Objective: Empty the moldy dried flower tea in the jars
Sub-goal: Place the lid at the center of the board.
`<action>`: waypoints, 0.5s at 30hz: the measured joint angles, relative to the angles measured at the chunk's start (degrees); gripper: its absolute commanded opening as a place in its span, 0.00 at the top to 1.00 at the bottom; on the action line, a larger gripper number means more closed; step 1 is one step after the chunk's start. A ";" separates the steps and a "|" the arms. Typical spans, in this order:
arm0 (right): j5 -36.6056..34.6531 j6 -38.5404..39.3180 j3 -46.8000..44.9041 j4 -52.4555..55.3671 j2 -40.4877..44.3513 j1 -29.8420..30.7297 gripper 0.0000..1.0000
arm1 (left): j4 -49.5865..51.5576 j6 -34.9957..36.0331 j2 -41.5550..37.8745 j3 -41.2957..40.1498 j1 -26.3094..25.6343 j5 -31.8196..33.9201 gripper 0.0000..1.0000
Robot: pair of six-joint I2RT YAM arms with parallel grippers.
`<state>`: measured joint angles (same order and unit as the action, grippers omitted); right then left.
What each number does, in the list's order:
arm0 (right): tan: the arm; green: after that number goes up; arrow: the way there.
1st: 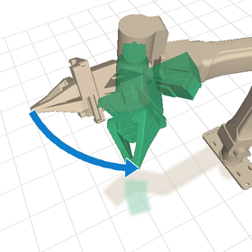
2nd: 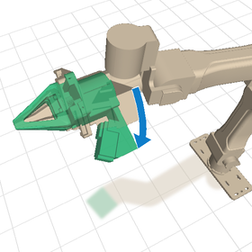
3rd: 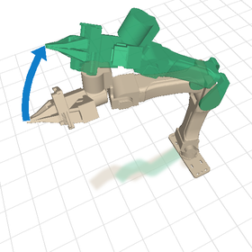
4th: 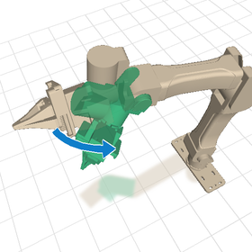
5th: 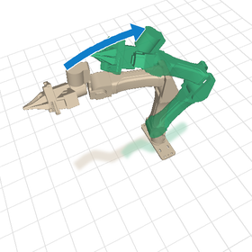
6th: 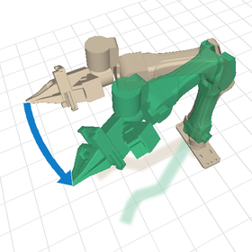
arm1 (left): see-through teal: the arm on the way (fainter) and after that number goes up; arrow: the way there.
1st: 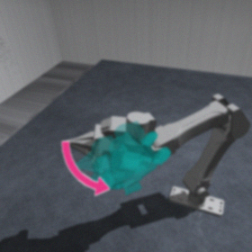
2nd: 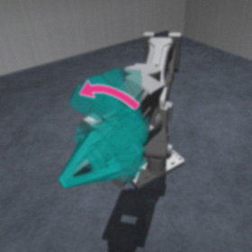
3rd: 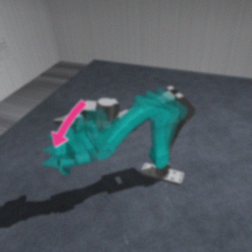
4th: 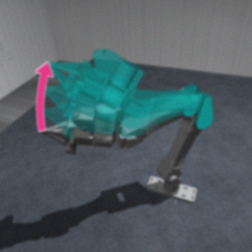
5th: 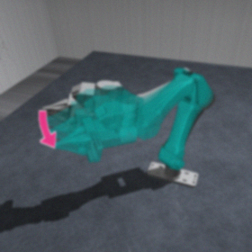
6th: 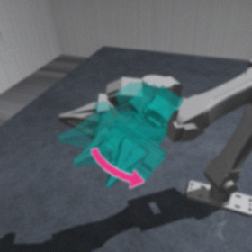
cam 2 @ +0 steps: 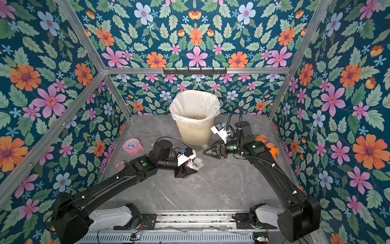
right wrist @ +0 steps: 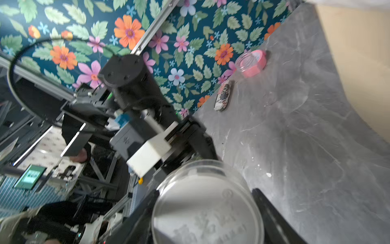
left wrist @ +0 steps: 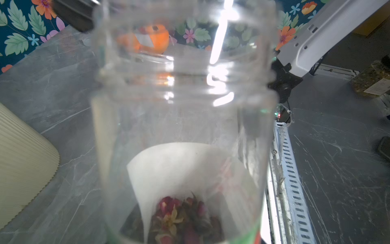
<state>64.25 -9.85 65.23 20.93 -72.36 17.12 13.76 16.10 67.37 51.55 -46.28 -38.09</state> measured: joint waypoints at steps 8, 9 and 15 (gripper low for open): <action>-3.56 -4.66 2.27 0.96 -1.25 -1.51 0.41 | -1.55 0.50 -2.67 -1.86 0.07 2.78 0.47; -5.81 -4.04 2.89 2.75 -1.16 -1.68 0.41 | -1.75 0.50 -2.95 -2.19 0.07 3.26 0.47; -23.37 1.07 3.89 13.77 -1.11 -1.86 0.37 | -4.20 0.50 -4.68 -4.50 0.39 6.38 0.47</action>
<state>40.88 -8.78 69.12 34.70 -73.47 15.27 9.56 16.60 62.70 47.05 -45.89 -31.70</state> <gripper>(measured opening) 0.651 0.528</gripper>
